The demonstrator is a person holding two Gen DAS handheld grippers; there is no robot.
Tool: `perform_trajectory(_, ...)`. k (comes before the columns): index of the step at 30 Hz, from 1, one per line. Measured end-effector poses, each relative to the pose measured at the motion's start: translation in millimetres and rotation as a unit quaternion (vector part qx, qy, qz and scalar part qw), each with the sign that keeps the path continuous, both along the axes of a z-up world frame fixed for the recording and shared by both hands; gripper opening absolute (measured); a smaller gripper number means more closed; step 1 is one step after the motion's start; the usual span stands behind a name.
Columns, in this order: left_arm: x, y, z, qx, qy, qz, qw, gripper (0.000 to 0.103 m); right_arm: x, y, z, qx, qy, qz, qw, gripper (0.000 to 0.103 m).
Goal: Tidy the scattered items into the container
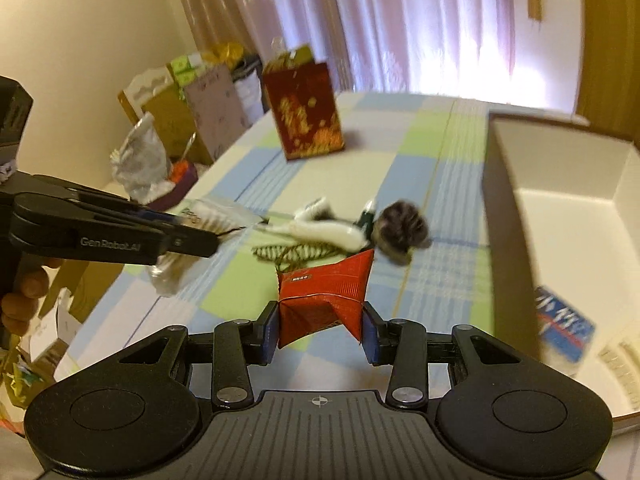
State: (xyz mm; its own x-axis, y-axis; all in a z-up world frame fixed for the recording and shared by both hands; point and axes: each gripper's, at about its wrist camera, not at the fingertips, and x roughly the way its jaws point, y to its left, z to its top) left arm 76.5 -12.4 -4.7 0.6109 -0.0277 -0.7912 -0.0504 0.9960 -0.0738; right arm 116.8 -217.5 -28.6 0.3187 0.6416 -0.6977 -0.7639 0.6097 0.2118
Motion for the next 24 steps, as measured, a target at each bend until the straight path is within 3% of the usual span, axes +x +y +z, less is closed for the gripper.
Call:
perform_trajectory(10, 15.7, -85.7, 33.1, -0.032, -0.034, -0.066, 0.9967, 0.02, 21.6, -86.6, 31.7, 0.0, -0.019, -0.044, 0.999, 0.044)
perform_trajectory(24, 62.4, -201.2, 33.6, -0.067, -0.042, -0.121, 0.9895, 0.02, 76.1, -175.2, 39.3, -0.03, -0.041, -0.091, 0.995, 0.044)
